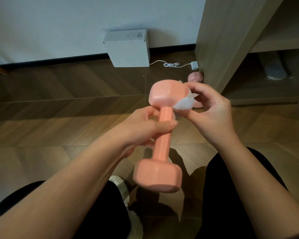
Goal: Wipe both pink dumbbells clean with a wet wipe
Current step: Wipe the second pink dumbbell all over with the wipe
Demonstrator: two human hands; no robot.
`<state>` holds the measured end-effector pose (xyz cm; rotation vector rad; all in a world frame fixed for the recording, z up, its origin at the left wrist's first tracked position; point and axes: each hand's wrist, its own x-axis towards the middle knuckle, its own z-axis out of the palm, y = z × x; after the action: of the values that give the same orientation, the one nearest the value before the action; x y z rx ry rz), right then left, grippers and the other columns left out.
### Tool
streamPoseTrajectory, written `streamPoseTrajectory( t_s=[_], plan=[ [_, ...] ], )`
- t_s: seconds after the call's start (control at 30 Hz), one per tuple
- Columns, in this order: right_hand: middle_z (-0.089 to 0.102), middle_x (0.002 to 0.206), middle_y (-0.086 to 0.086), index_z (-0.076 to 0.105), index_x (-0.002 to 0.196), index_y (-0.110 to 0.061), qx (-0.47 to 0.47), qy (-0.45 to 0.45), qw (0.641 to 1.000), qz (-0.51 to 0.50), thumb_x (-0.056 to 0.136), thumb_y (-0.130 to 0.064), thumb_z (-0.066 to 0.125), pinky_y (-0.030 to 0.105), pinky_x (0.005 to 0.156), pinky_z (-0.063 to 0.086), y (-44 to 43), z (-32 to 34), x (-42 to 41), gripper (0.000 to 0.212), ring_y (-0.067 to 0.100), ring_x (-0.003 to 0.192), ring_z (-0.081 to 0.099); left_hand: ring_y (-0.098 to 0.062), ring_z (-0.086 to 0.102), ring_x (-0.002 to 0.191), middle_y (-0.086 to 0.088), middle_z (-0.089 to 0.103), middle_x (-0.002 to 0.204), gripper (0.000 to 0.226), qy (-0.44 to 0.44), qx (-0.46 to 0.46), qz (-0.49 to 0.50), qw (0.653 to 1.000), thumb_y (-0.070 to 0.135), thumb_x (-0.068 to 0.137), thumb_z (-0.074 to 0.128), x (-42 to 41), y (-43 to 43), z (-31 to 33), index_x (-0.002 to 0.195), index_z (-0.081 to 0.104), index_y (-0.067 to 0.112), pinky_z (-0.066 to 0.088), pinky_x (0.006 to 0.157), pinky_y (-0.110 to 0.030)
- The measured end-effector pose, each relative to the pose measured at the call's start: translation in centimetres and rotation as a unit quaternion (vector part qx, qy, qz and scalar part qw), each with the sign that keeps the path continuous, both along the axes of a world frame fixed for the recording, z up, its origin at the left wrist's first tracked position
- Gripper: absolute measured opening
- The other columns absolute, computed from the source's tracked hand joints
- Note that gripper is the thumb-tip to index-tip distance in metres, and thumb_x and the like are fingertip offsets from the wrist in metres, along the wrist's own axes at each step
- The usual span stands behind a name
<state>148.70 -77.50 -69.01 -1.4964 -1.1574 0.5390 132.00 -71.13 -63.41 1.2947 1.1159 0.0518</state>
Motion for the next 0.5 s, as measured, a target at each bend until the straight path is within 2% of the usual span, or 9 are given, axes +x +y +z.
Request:
streamPoseTrajectory(
  t_s=[0.2, 0.33, 0.43, 0.5],
  plan=[
    [0.064, 0.116, -0.016, 0.062, 0.123, -0.018, 0.02, -0.002, 1.0, 0.016, 0.077, -0.032, 0.08, 0.031, 0.092, 0.054, -0.01, 0.22, -0.22, 0.051, 0.006, 0.114, 0.059, -0.015, 0.068, 0.081, -0.004, 0.067, 0.097, 0.04, 0.028, 0.0, 0.004, 1.0, 0.03, 0.078, 0.076, -0.09, -0.17, 0.58, 0.111, 0.056, 0.018, 0.057, 0.066, -0.03],
    [0.064, 0.117, -0.015, 0.062, 0.122, -0.021, 0.024, -0.008, 0.999, 0.02, 0.077, -0.036, 0.079, 0.033, 0.093, 0.055, -0.14, 0.44, -0.31, 0.051, 0.008, 0.114, 0.06, -0.015, 0.063, 0.086, -0.002, 0.063, 0.099, 0.03, 0.026, -0.035, -0.011, 0.999, 0.032, 0.082, 0.073, 0.03, -0.52, 0.43, 0.107, 0.056, 0.028, 0.055, 0.078, -0.033],
    [0.065, 0.117, -0.01, 0.062, 0.121, -0.022, 0.028, 0.002, 1.0, 0.009, 0.076, -0.038, 0.079, 0.035, 0.093, 0.055, -0.21, 0.57, -0.26, 0.05, 0.01, 0.114, 0.06, -0.015, 0.055, 0.078, -0.004, 0.059, 0.089, 0.016, -0.02, -0.086, 0.005, 0.996, 0.03, 0.093, 0.06, 0.37, -0.92, 0.61, 0.108, 0.059, 0.025, 0.049, 0.071, -0.029],
    [0.064, 0.119, -0.009, 0.062, 0.121, -0.022, 0.028, 0.006, 1.0, 0.002, 0.077, -0.038, 0.078, 0.037, 0.093, 0.055, -0.27, 0.69, -0.13, 0.049, 0.011, 0.116, 0.059, -0.017, 0.053, 0.075, -0.01, 0.064, 0.091, 0.019, -0.075, -0.15, 0.035, 0.985, 0.023, 0.097, 0.048, 0.31, -0.82, 0.82, 0.112, 0.057, 0.016, 0.047, 0.072, -0.031]
  ],
)
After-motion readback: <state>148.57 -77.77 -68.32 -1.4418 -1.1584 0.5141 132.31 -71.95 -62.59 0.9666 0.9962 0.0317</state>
